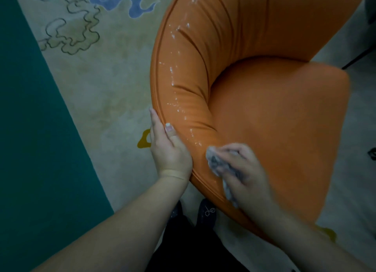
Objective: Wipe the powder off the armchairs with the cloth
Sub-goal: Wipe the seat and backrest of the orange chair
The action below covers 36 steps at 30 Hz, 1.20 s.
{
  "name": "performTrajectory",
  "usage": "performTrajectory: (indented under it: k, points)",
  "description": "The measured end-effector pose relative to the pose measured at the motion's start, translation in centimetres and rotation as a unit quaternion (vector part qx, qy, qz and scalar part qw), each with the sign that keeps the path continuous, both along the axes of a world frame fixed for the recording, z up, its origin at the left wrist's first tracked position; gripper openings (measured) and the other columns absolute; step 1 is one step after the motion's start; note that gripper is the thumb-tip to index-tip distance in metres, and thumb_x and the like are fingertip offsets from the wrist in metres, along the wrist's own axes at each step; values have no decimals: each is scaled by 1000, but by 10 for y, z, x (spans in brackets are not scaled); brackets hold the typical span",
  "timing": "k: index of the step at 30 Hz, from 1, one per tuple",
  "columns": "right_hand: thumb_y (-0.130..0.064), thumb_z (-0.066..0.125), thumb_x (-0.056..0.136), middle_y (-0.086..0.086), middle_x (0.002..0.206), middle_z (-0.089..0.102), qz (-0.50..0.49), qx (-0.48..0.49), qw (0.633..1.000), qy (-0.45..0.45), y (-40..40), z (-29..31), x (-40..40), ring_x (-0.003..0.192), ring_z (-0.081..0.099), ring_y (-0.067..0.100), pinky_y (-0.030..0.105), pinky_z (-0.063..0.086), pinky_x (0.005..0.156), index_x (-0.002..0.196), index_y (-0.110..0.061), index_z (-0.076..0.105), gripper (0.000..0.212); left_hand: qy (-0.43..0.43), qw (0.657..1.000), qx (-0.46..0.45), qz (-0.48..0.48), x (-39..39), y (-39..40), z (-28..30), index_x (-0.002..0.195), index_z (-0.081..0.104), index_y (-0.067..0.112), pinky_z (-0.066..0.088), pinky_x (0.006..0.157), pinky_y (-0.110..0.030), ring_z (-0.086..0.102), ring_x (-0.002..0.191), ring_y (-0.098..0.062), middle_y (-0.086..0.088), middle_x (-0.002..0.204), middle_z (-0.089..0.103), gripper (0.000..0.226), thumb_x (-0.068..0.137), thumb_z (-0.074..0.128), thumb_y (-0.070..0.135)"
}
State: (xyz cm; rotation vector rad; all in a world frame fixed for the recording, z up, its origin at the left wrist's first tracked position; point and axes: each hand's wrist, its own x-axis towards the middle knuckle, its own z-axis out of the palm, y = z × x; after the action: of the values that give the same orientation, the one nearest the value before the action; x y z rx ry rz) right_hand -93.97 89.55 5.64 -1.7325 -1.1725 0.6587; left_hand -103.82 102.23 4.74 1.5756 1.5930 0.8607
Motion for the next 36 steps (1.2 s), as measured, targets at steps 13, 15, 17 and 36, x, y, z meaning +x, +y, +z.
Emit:
performTrajectory:
  k: [13, 15, 17, 36]
  points:
    - [-14, 60, 85, 0, 111, 55, 33, 42, 996, -73, 13, -5, -7, 104, 54, 24, 36, 45, 90, 123, -22, 63, 38, -46, 999, 3, 26, -1, 1, 1, 148, 31, 16, 20, 92, 7, 31, 116, 12, -7, 147, 42, 53, 96, 31, 26]
    - [-15, 61, 86, 0, 110, 55, 37, 42, 994, -91, 19, -5, -5, 102, 54, 23, 32, 44, 89, 122, -20, 64, 37, -45, 999, 4, 24, 0, 1, 1, 148, 32, 15, 20, 89, 9, 29, 113, 16, -8, 147, 42, 53, 96, 31, 25]
    - [-18, 59, 85, -1, 109, 53, 35, 49, 992, -113, 46, -6, -3, 101, 52, 22, 23, 39, 92, 123, -21, 63, 38, -39, 999, 8, 24, 0, 1, 1, 148, 32, 14, 19, 88, 9, 32, 118, 12, -10, 147, 42, 53, 96, 32, 25]
    - [-18, 62, 84, -1, 105, 49, -10, 77, 994, -80, 98, -9, 0, 100, 53, 26, 37, 47, 89, 119, -23, 65, 35, -24, 1000, -1, 10, -2, 2, -4, 149, 27, 27, 37, 103, -19, 48, 127, -19, -6, 145, 47, 56, 94, 29, 30]
